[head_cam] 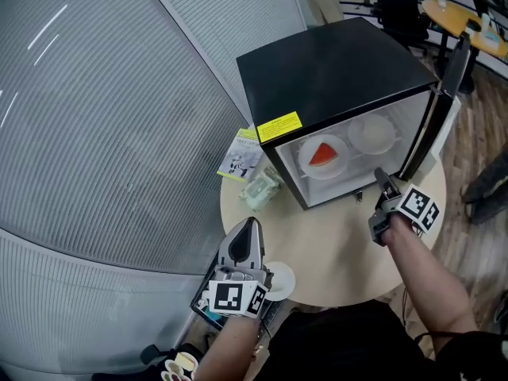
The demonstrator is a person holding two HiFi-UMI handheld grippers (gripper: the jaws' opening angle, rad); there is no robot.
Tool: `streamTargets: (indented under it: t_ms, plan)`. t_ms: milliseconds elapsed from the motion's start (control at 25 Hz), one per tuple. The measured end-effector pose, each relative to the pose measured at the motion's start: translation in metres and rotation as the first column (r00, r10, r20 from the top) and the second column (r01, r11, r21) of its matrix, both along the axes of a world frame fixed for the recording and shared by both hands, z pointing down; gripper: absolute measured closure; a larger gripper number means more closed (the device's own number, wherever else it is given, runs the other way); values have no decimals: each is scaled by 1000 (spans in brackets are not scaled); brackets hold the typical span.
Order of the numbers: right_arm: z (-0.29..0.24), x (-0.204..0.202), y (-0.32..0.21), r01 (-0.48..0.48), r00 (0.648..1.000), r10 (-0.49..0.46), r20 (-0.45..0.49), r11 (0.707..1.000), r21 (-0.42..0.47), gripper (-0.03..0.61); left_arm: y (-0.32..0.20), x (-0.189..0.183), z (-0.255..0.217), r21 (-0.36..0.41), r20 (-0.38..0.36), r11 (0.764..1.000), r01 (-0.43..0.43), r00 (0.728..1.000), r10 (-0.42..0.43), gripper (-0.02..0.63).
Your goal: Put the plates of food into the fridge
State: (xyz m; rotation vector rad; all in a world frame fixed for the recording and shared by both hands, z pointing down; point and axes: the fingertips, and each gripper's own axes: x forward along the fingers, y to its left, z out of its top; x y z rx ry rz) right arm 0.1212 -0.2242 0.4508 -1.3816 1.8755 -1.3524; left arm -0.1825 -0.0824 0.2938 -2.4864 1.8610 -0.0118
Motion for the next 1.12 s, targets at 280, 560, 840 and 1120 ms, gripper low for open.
streamTargets:
  t_ms: [280,560,840,1120]
  plan:
    - [-8,-31,34,-27,1000,27,9,1000,15,430,24,-41,0,0,12,1000,-26,1000,26,609]
    - [-4,-82,76,-30,1000,30,2,1000,8,430,54,-88,7,-6,11,999,-45,999,45,609]
    - [-10,-146,131,80,959,-45,-279,990,117,431,91,-137,19,-38,-22,997,-63,998,62,609]
    - [27,-201,191,92,958,-75,-275,995,49,431,122,-169,36,-52,-28,993,-103,994,102,609]
